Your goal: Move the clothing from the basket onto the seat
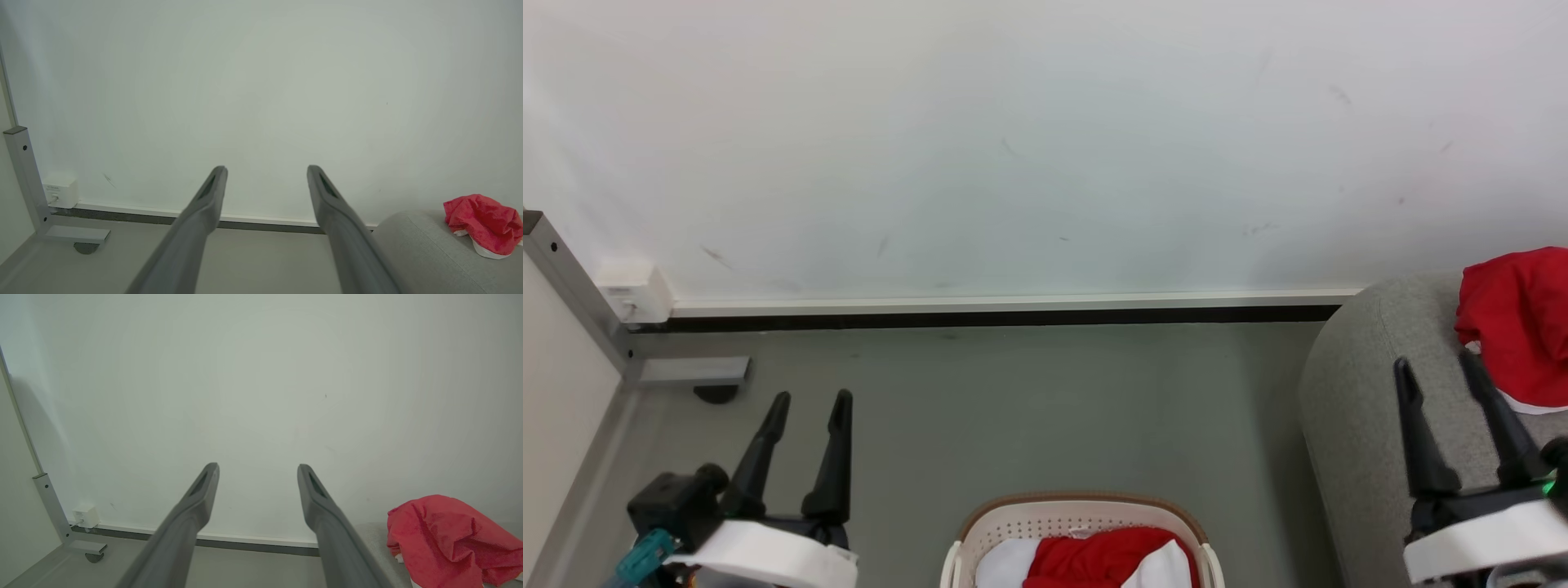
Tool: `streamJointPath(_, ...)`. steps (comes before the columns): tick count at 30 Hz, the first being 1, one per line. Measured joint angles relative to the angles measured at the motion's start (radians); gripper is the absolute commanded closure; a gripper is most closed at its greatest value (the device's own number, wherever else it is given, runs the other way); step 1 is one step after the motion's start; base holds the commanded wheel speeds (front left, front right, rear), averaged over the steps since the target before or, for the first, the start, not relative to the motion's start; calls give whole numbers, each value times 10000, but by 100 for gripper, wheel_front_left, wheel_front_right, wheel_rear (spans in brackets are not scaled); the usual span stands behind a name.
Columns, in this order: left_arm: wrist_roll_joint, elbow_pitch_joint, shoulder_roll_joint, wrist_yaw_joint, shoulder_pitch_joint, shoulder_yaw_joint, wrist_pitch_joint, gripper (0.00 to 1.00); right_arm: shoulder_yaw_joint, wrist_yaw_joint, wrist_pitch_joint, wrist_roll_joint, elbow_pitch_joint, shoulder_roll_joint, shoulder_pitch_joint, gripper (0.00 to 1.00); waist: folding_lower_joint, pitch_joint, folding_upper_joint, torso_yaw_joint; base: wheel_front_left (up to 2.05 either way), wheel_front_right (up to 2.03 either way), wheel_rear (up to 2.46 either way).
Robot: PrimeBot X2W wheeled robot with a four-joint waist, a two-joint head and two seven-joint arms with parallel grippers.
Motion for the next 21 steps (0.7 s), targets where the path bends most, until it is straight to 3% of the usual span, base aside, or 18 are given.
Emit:
streamJointPath(8,637,159,-727,-462,764,849,-2,0,780,0,-1371,-44,694,397,807,0,1,-10,0,140,0,0,0)
streamJointPath(13,1104,437,-1348,-815,1048,1204,-2,0,959,0,-1607,12,1283,832,955,0,1,57,0,235,0,0,0)
streamJointPath(21,1783,729,-1964,-1340,1075,1912,-2,0,1091,0,-1708,-272,1685,1022,852,0,1,130,0,281,0,0,0)
